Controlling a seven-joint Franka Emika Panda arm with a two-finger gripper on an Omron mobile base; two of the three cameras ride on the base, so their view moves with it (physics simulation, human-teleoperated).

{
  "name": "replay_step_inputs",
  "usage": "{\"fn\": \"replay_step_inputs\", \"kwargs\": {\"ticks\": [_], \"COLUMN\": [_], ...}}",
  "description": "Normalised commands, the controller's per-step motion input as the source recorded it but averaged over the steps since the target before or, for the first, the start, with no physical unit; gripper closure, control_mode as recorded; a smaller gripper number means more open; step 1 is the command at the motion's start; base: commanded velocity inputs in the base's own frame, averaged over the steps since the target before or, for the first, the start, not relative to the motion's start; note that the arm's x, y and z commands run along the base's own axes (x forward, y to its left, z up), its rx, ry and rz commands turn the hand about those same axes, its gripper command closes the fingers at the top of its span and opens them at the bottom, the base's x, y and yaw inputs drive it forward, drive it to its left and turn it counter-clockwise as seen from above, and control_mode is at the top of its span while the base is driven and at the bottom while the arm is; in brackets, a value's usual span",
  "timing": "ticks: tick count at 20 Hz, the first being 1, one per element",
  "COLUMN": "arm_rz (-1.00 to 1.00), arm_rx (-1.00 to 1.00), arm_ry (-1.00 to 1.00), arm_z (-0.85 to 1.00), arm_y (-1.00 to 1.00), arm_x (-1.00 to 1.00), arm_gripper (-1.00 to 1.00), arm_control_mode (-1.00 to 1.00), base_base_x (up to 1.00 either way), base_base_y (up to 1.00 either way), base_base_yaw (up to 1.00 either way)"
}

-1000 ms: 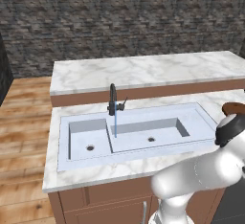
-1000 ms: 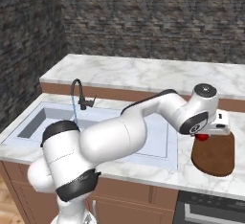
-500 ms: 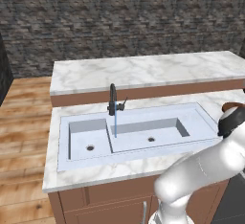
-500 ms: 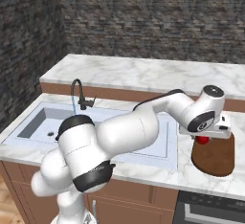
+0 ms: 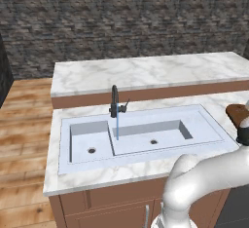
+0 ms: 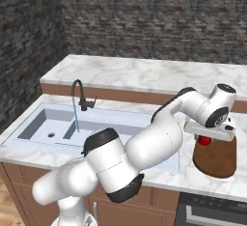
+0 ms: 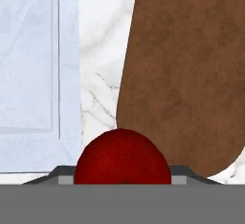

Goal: Pick the apple from the sink and place it on the cutting board to airdry. Then turn off the sink faucet.

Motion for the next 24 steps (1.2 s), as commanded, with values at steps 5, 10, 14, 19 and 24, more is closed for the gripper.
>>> {"fn": "replay_step_inputs", "kwargs": {"ticks": [5, 10, 14, 19, 24], "arm_rz": [0.0, 0.0, 0.0, -0.01, -0.01], "arm_rx": [0.02, 0.01, 0.0, 0.0, 0.0], "arm_ry": [0.0, 0.0, 0.0, 0.01, 0.02], "arm_z": [-0.13, -0.25, -0.32, -0.37, -0.36], "arm_y": [-0.11, -0.09, -0.09, -0.11, -0.09], "arm_x": [0.09, 0.07, 0.08, 0.12, 0.15], "arm_gripper": [1.0, 1.0, 1.0, 1.0, 1.0], "arm_control_mode": [-1.0, -1.0, -1.0, -1.0, -1.0], "base_base_x": [0.0, 0.0, 0.0, 0.0, 0.0], "base_base_y": [0.0, 0.0, 0.0, 0.0, 0.0], "base_base_yaw": [0.0, 0.0, 0.0, 0.0, 0.0]}}
